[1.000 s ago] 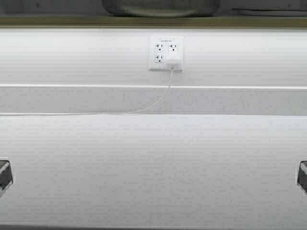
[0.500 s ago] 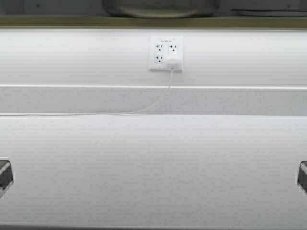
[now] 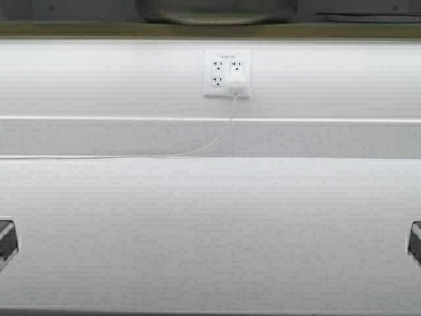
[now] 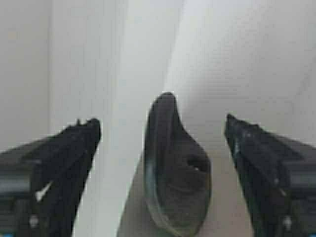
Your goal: Open the cabinet, put the pot inside, then close it
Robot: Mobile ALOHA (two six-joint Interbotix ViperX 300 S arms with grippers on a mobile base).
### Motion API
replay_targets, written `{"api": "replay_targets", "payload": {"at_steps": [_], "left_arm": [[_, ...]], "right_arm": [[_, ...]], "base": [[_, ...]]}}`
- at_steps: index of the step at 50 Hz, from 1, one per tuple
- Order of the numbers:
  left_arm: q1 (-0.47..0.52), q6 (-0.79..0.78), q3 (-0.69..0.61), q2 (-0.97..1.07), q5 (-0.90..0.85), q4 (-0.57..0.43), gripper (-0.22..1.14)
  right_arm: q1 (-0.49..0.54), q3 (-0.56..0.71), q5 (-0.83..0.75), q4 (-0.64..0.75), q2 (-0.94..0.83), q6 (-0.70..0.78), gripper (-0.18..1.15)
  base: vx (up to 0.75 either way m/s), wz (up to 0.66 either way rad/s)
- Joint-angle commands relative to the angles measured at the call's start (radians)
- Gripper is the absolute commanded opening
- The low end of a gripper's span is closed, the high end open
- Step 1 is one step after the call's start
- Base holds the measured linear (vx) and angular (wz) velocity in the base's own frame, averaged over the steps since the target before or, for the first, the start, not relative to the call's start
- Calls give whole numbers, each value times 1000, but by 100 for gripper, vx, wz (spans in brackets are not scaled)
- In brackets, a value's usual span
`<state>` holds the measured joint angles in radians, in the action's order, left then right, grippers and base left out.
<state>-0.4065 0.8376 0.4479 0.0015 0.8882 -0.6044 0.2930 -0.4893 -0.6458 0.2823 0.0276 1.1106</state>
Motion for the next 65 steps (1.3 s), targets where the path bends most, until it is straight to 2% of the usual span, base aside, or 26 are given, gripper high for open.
{"api": "replay_targets", "payload": {"at_steps": [1, 14, 25, 36, 40, 45, 50, 53, 56, 58, 61, 63, 65], "left_arm": [[25, -5, 17, -54, 9, 6, 102], [35, 6, 89, -83, 29, 6, 102], [35, 23, 213, -144, 77, 15, 102], [35, 9, 311, -212, 87, 87, 101], [29, 0, 331, -227, 87, 118, 95], [6, -14, 360, -252, 87, 175, 76], [-26, -52, 382, -278, 72, 238, 37], [-49, -91, 393, -295, 43, 265, 7], [-69, -150, 402, -311, -11, 273, -10], [-77, -183, 403, -321, -38, 273, -8], [-81, -264, 416, -339, -97, 273, 3], [-81, -325, 423, -354, -135, 273, 7], [-81, -388, 428, -370, -181, 273, 8]], "right_arm": [[-6, 3, -6, -5, 38, -3, 104], [-6, -21, -6, -9, 48, -5, 104], [-11, -91, -17, -25, 100, -5, 104], [-9, -163, -51, -52, 186, -21, 104], [-6, -190, -54, -89, 224, -40, 104], [6, -222, -48, -163, 267, -78, 99], [26, -255, -9, -244, 295, -140, 80], [38, -262, 35, -285, 304, -183, 61], [54, -268, 91, -318, 311, -229, 38], [67, -273, 129, -336, 314, -264, 21], [92, -278, 167, -360, 321, -322, 0], [104, -276, 189, -374, 321, -370, -4], [117, -275, 210, -388, 321, -425, -1]], "base": [[0, 0], [0, 0], [0, 0], [0, 0], [-2, -1], [-3, -1], [-4, -2], [-6, -2], [-7, -3], [-9, -4], [-10, -4], [-12, -5], [-13, -5]]}}
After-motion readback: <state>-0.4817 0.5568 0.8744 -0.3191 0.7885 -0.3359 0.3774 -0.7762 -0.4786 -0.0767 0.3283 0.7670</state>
